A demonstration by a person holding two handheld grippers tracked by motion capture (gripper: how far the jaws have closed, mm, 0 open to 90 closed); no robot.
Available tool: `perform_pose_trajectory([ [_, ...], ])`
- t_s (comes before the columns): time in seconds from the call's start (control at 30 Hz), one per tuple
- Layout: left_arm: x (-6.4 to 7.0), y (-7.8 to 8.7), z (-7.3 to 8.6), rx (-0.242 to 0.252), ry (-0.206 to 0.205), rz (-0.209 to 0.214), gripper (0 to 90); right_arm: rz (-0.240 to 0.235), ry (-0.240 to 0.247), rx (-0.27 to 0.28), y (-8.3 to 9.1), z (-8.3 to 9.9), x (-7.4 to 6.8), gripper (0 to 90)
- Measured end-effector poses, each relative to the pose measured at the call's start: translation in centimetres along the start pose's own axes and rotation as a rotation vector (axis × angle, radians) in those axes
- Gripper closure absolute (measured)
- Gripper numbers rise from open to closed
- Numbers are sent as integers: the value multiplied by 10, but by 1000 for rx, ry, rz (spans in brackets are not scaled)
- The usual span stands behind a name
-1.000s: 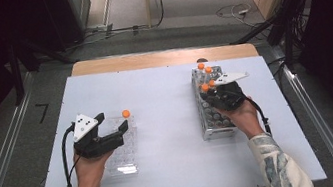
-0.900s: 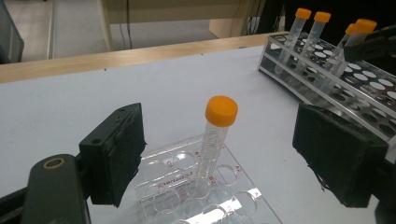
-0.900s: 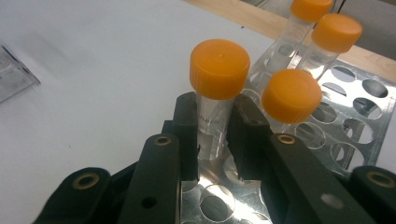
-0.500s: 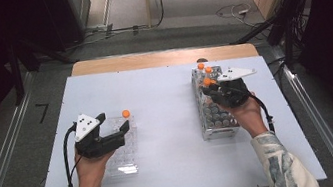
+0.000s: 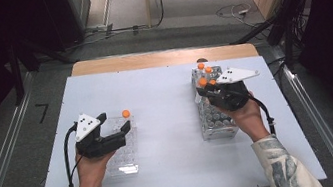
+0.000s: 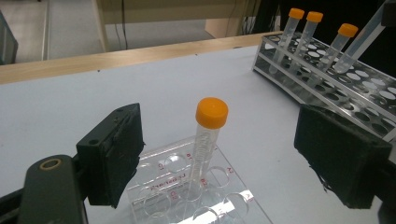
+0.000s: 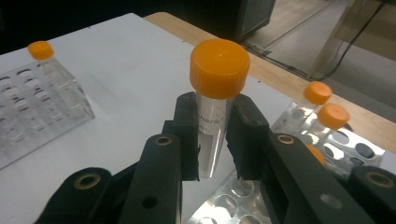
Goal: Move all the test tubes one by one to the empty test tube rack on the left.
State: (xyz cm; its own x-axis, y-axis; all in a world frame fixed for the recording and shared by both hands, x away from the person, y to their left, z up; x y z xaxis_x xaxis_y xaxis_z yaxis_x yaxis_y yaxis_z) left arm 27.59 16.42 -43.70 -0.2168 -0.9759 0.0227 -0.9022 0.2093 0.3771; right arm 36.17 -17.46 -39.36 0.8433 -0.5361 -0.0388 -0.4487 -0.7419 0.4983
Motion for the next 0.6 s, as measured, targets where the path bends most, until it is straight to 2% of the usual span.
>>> perform_pose_trajectory([
  [0.3, 9, 0, 0, -6, -17, 22, 161, -93, 42, -17, -17, 1, -29, 722],
  [0.6, 19, 2, -2, -1, -30, 59, 180, -170, 53, -43, -41, 8, -54, 722],
])
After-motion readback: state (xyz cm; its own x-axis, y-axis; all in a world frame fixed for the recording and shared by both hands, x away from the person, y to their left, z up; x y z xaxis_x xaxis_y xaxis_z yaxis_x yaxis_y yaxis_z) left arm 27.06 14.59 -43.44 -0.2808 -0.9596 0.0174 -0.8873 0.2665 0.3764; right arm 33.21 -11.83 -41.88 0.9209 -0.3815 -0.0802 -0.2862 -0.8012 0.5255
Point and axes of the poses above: each handheld gripper's, and its own axes: y roughly backward along the jaws, z roughly out of its underside, x roughly to its right, the point moved 3 cm from there along -y, roughly forward along the jaws, and after that the axes turned 13 degrees about -z, right-handed, at the moved point
